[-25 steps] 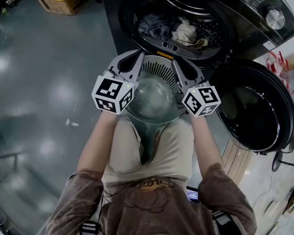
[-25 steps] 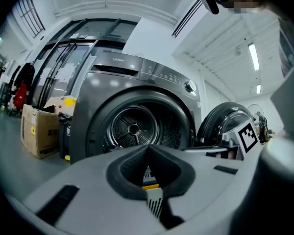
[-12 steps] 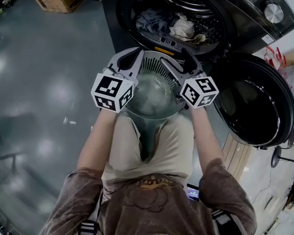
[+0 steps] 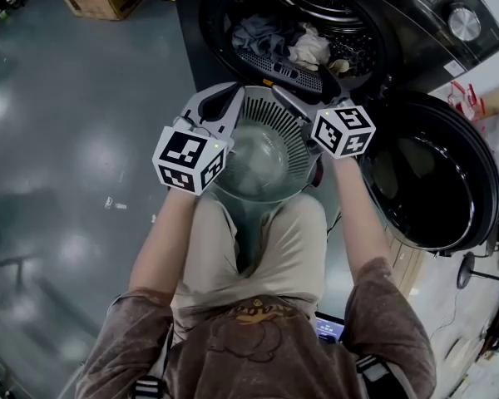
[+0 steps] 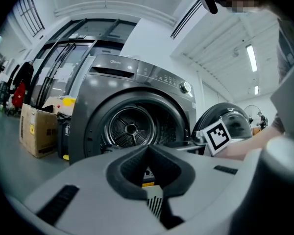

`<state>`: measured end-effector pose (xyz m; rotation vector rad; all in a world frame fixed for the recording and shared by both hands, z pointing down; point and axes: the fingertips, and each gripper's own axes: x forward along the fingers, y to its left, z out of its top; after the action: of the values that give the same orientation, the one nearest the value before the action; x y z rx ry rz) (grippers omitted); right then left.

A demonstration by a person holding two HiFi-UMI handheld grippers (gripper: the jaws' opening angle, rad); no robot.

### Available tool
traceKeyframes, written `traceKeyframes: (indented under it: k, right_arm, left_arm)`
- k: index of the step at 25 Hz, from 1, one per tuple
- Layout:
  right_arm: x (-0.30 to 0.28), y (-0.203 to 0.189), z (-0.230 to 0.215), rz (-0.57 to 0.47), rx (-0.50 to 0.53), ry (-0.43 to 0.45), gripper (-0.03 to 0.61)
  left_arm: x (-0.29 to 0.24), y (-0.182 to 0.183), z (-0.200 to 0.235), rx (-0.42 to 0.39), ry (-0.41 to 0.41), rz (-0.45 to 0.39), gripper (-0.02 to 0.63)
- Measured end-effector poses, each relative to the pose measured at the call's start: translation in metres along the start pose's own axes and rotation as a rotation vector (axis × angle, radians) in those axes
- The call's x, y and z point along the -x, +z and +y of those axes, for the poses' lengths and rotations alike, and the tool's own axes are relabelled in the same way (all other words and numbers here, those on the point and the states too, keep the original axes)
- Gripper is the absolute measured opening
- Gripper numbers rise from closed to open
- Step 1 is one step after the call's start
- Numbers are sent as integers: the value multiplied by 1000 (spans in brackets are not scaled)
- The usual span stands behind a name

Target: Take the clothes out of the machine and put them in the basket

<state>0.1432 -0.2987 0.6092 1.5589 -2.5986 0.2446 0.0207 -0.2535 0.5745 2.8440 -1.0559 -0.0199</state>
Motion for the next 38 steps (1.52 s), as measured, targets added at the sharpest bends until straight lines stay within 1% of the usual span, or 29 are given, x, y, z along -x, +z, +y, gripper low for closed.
traceKeyframes:
  k: [11, 16, 18, 24, 28, 31, 34, 38]
  right_arm:
    - [-70, -18, -24, 115, 98, 3, 569]
    - [-110, -30, -30, 174, 139, 15, 583]
    - [-126, -33, -38, 197, 163, 11, 584]
    - [-169, -35, -64, 238, 189, -11, 584]
    - [-188, -41, -73, 269, 190, -18, 584]
    - [-198, -53, -78, 309, 197, -16, 584]
    - [-204, -62, -84, 328, 162, -15, 584]
    - [-212, -66, -87, 342, 160, -17, 580]
  left_arm:
    - [2, -6, 9, 1, 4, 16, 3]
    - [-2, -12, 8, -15, -20, 31, 3]
    - [-4, -14, 10, -8, -25, 33, 3]
    - [-9, -23, 15, -6, -44, 56, 3]
    - [-14, -27, 16, 3, -62, 64, 3]
    - [-16, -29, 18, 11, -64, 68, 3]
    - [-17, -33, 19, 21, -70, 79, 3]
    - [-19, -35, 19, 11, -81, 86, 3]
